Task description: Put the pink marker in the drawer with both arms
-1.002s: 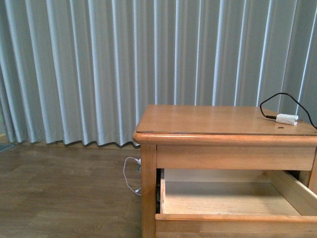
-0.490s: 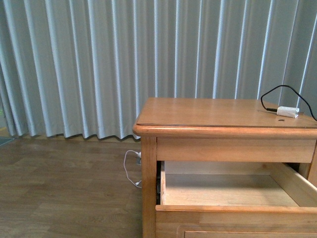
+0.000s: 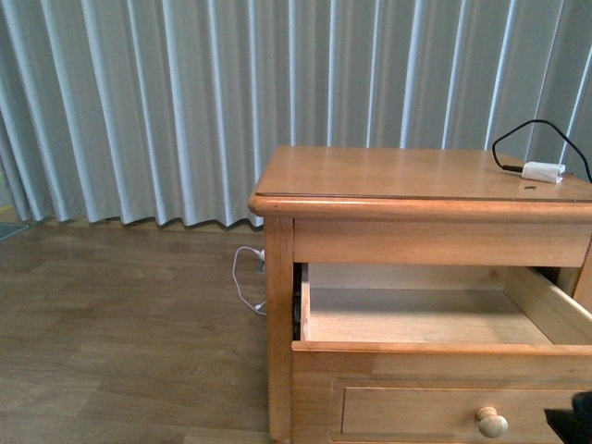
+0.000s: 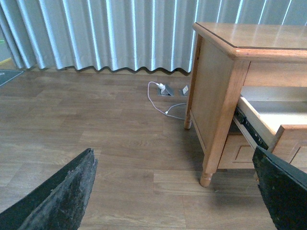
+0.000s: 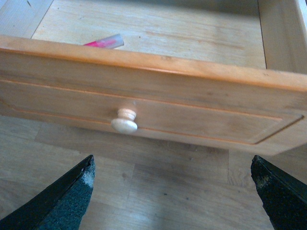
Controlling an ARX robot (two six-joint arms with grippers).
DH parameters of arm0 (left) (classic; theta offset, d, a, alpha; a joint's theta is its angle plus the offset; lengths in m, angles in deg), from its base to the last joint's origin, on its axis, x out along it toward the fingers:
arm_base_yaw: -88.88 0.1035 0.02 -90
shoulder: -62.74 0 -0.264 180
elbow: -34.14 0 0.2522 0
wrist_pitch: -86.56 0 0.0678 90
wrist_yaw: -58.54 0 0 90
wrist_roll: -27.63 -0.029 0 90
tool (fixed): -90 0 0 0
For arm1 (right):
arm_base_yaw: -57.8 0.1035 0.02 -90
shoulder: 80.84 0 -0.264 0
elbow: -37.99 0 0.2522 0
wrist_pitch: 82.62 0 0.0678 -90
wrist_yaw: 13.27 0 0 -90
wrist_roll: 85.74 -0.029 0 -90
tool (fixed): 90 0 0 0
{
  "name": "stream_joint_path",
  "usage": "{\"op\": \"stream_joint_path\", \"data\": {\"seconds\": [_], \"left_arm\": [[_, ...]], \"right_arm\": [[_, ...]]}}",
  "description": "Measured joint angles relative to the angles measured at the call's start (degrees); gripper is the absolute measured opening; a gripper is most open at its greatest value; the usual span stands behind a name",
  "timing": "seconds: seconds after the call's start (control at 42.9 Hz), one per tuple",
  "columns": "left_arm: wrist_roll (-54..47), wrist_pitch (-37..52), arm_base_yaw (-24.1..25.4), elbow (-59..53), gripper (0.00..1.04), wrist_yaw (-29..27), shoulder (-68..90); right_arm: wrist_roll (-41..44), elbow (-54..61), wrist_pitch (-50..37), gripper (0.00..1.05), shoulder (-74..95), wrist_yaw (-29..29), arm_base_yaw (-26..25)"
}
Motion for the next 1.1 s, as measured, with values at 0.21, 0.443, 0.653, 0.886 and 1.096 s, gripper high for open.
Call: {"op": "stream_joint_path", "data": {"seconds": [0.21, 0.443, 0.653, 0.886, 1.096], "left_arm": [[0.0, 0.0, 0.0, 0.0, 0.98, 0.0, 0.0], [0.0, 0.0, 0.0, 0.0, 0.98, 0.0, 0.0], [0.0, 0.0, 0.0, 0.0, 0.98, 0.0, 0.0], [0.0, 0.0, 0.0, 0.0, 0.98, 0.0, 0.0], [0.0, 0.0, 0.0, 0.0, 0.98, 0.0, 0.0]], "right_arm": [[-2.5, -5.6, -8.5, 0.96, 12.3, 3.4, 1.9], [-5.5, -11.1, -12.0, 0.96, 21.2, 5.9, 2.7], [-6.4, -18.3, -11.9, 0.96, 26.7, 7.6, 3.4], [-8.7, -30.1, -8.7, 0.96, 34.1, 10.4, 4.9], [-10.7, -40.5, -6.1, 0.96, 40.6, 12.3, 5.7]]}}
